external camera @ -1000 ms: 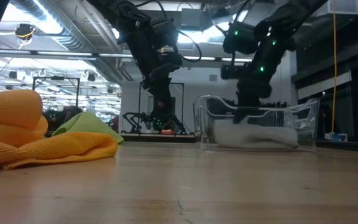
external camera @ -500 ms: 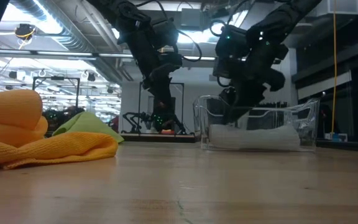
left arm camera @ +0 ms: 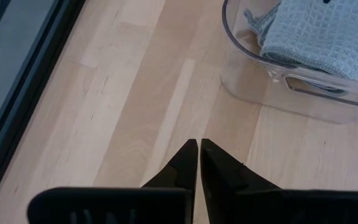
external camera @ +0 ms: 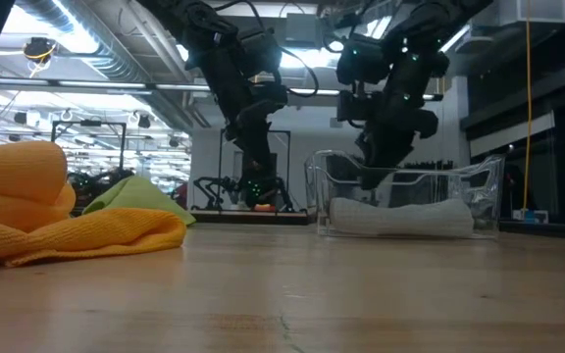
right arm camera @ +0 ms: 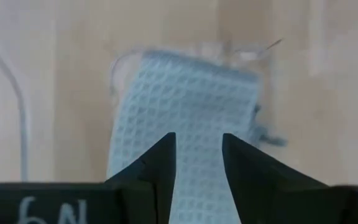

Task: Fold microfiber towels
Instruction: Put the folded gray microfiber into the transparent bin

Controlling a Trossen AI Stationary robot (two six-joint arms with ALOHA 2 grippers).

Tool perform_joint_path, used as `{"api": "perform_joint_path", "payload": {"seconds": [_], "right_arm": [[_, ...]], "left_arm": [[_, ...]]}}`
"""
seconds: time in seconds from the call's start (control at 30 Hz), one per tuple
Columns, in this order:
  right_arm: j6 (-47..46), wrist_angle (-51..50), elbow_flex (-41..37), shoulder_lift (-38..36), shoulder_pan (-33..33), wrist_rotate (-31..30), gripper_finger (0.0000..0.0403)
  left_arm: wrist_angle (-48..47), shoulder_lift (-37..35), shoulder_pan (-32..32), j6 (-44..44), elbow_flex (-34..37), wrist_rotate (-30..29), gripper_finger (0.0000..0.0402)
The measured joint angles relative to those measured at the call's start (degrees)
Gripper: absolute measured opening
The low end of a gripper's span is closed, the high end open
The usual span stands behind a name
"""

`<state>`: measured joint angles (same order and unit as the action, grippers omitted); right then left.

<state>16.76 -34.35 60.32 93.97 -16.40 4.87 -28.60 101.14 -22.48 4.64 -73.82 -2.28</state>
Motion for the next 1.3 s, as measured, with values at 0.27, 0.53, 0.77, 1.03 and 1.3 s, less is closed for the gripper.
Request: {"api": "perform_joint_path", "payload": {"seconds": [0.27,0.53,0.77,1.03,1.3], "right_arm": [[1.57,1.9,-4.32,0.09,0.0,0.19,0.0123],[1.57,-3.0,-2.08,-0.49,0.0,-6.58,0.0124],[-0.08,-19.19,2.16,-1.93,-0.19,-3.25,0.0124],[0.31,-18.92,0.45,1.69,-3.53,2.65,0.0124],[1.97,-18.8,0.43,5.9,-7.04,0.82,0.0124]], "left_arm": [[0.0,0.0,0.0,0.0,0.0,0.0,0.0014],[0.0,0.0,0.02,-0.04,0.0,0.0,0.0014],[0.0,0.0,0.02,-0.07,0.0,0.0,0.0014],[1.07,0.0,0.02,-0.02,-0.02,-0.02,0.0014],[1.25,0.0,0.02,-0.01,-0.02,-0.02,0.0014]]}}
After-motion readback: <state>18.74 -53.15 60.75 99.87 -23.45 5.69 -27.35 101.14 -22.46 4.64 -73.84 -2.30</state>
